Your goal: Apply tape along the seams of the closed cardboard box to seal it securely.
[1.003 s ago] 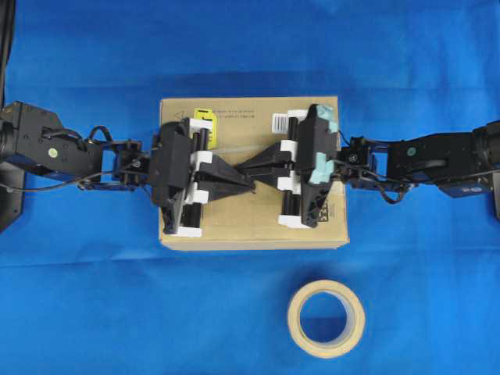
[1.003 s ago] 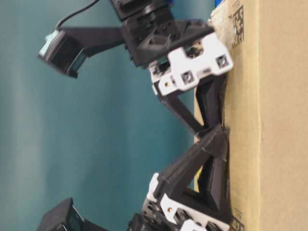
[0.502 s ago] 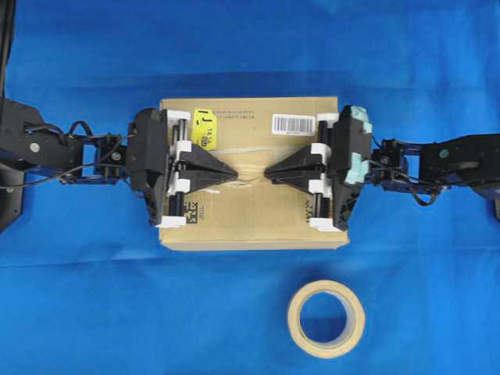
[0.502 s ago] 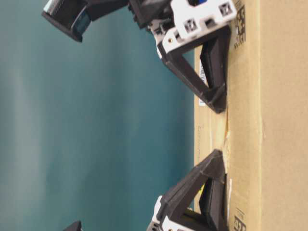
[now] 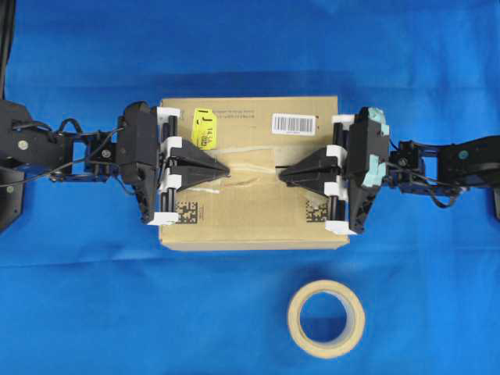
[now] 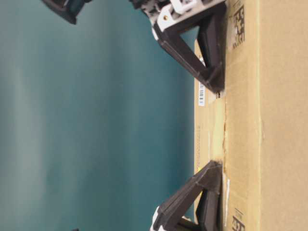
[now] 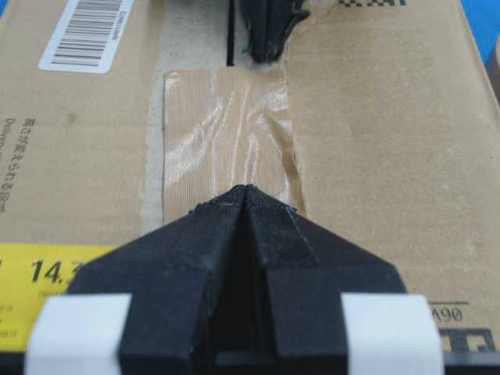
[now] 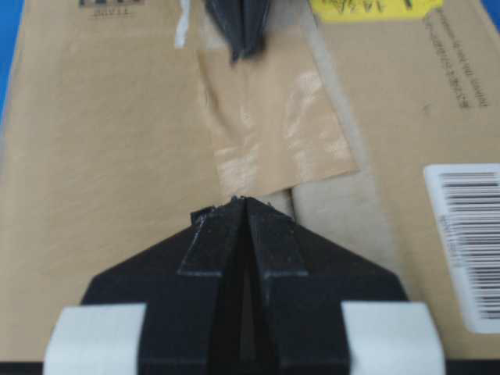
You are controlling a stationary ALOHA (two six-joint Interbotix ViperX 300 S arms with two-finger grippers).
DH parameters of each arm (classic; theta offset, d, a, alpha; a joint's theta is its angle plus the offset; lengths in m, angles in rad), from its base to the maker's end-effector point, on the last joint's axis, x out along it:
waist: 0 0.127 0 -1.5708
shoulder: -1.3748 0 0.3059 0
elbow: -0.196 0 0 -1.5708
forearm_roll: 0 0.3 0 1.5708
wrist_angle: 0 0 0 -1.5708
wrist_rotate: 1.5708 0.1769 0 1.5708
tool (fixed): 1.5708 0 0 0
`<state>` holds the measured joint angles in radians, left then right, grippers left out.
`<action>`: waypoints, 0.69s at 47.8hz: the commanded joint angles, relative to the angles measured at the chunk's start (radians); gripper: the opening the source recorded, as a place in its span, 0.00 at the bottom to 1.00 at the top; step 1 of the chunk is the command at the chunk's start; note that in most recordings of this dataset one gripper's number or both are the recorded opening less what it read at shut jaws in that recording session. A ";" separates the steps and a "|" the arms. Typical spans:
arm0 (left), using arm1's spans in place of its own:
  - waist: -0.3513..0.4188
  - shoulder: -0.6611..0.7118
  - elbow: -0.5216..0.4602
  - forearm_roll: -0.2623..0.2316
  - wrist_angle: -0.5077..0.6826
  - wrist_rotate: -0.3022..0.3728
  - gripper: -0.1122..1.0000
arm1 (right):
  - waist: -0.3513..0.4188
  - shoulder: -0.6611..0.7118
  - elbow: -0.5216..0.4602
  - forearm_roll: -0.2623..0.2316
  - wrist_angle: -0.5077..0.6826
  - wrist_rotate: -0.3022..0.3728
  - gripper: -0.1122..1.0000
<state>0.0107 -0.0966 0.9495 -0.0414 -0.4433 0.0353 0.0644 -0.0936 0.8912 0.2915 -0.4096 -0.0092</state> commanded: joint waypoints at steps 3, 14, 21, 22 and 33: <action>0.000 -0.094 -0.054 -0.003 0.069 0.003 0.10 | 0.003 -0.127 -0.015 -0.003 0.026 -0.015 0.11; 0.000 -0.241 -0.081 -0.003 0.225 -0.002 0.10 | -0.009 -0.339 0.006 -0.005 0.141 -0.064 0.11; 0.000 -0.327 -0.046 -0.003 0.275 -0.003 0.10 | -0.009 -0.479 0.048 -0.005 0.213 -0.091 0.11; 0.000 -0.347 -0.037 -0.003 0.282 -0.003 0.10 | -0.009 -0.499 0.055 -0.005 0.222 -0.094 0.11; 0.000 -0.538 0.069 -0.003 0.319 -0.005 0.10 | -0.011 -0.712 0.121 -0.009 0.387 -0.097 0.11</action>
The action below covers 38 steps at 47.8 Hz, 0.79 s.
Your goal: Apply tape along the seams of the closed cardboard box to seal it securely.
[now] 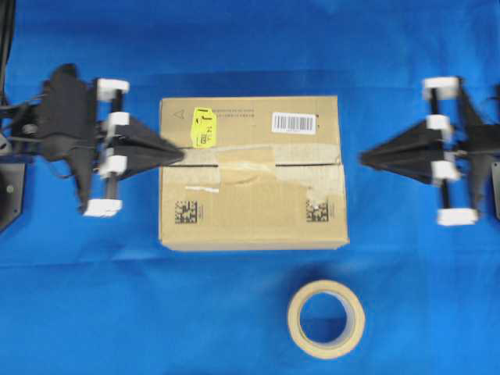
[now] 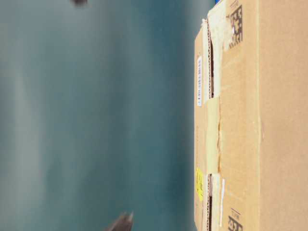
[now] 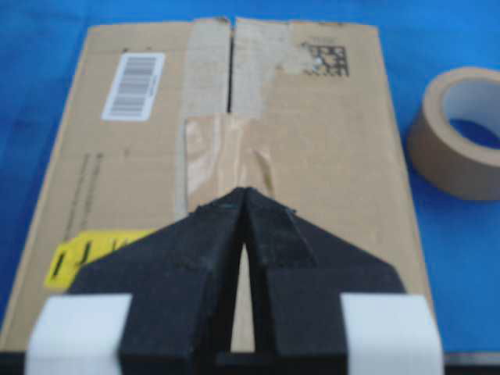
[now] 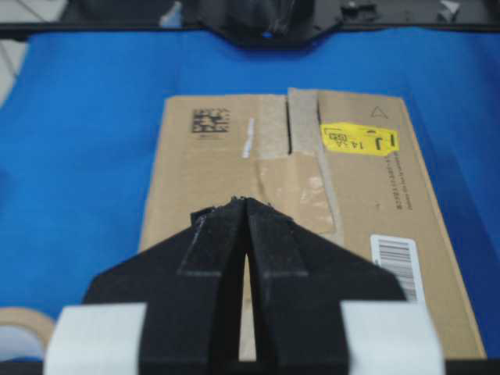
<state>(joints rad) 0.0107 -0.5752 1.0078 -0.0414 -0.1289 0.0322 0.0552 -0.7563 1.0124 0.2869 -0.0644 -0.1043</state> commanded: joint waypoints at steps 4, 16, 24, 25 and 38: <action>0.000 -0.144 0.043 -0.003 0.048 -0.009 0.10 | -0.003 -0.107 0.028 -0.011 0.097 -0.002 0.11; 0.000 -0.377 0.172 -0.003 0.158 -0.012 0.10 | -0.009 -0.207 0.115 -0.015 0.178 -0.002 0.11; 0.000 -0.508 0.259 -0.003 0.186 -0.012 0.10 | -0.012 -0.204 0.179 -0.015 0.186 -0.002 0.11; 0.000 -0.522 0.268 -0.002 0.190 -0.012 0.10 | -0.012 -0.201 0.186 -0.017 0.186 -0.002 0.11; 0.000 -0.571 0.328 -0.003 0.241 -0.015 0.10 | -0.017 -0.124 0.225 -0.017 0.164 -0.002 0.11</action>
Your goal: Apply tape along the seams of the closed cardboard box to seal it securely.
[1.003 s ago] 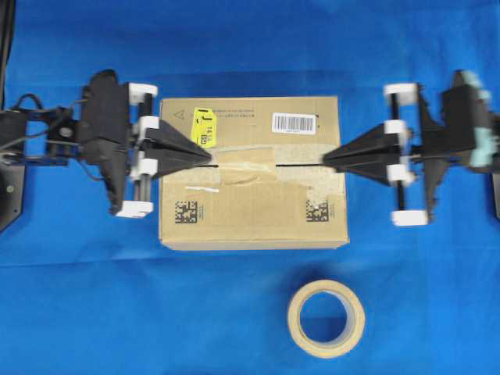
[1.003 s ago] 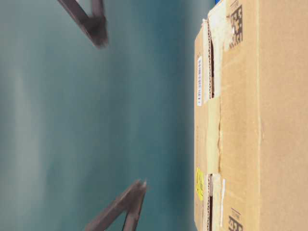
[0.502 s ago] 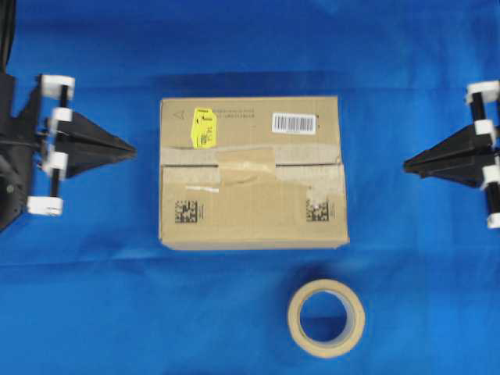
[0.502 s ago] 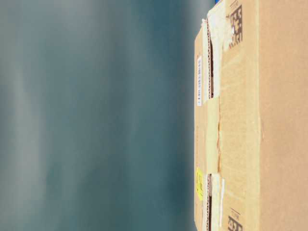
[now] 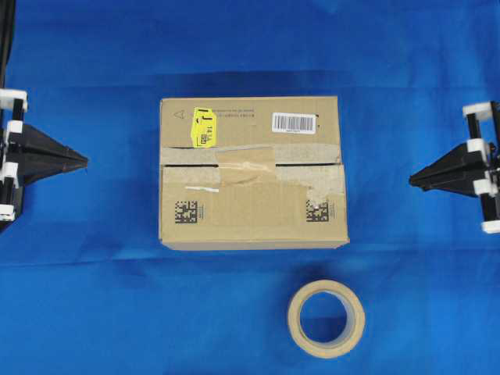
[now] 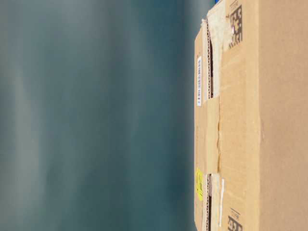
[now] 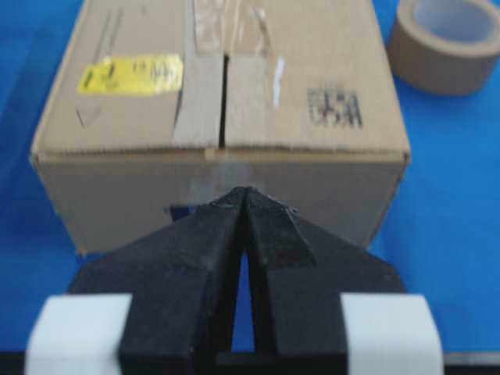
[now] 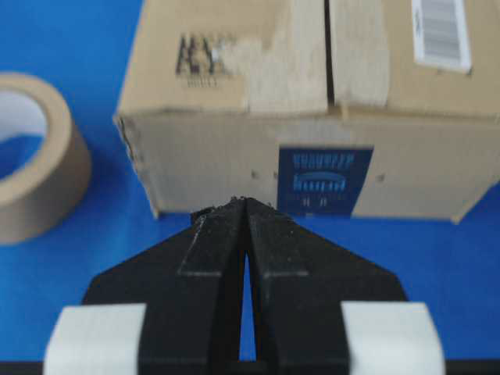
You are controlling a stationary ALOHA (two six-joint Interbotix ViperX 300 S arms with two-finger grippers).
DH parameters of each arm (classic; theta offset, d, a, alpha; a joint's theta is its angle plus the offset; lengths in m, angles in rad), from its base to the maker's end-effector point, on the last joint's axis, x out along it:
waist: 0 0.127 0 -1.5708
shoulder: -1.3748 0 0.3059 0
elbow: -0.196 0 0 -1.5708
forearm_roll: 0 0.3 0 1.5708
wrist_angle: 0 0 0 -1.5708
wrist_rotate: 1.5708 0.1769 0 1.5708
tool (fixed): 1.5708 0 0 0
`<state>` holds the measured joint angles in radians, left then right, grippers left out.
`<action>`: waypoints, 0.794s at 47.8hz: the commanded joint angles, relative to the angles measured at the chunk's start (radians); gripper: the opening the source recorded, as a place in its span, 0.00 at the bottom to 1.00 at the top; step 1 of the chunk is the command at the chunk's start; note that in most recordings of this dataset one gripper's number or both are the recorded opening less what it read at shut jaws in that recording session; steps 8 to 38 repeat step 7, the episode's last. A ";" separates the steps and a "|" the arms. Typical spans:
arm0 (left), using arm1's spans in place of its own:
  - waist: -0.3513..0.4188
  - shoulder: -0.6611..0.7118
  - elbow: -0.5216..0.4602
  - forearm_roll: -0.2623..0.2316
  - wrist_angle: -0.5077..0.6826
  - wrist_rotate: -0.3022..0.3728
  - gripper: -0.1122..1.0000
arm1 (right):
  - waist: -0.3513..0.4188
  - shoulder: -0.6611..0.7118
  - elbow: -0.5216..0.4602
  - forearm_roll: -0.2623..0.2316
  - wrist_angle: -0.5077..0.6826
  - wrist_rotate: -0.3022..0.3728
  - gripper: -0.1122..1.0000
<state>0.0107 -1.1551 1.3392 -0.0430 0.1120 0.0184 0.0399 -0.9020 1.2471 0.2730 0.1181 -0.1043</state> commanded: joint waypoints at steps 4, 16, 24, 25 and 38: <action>0.000 0.018 0.002 0.000 -0.005 -0.002 0.10 | 0.000 0.040 -0.008 -0.003 -0.031 -0.002 0.11; 0.000 0.018 0.002 0.000 -0.005 -0.002 0.10 | -0.002 0.046 -0.006 -0.003 -0.035 -0.002 0.11; 0.000 0.018 0.002 0.000 -0.005 -0.002 0.10 | -0.002 0.046 -0.006 -0.003 -0.035 -0.002 0.11; 0.000 0.018 0.002 0.000 -0.005 -0.002 0.10 | -0.002 0.046 -0.006 -0.003 -0.035 -0.002 0.11; 0.000 0.018 0.002 0.000 -0.005 -0.002 0.10 | -0.002 0.046 -0.006 -0.003 -0.035 -0.002 0.11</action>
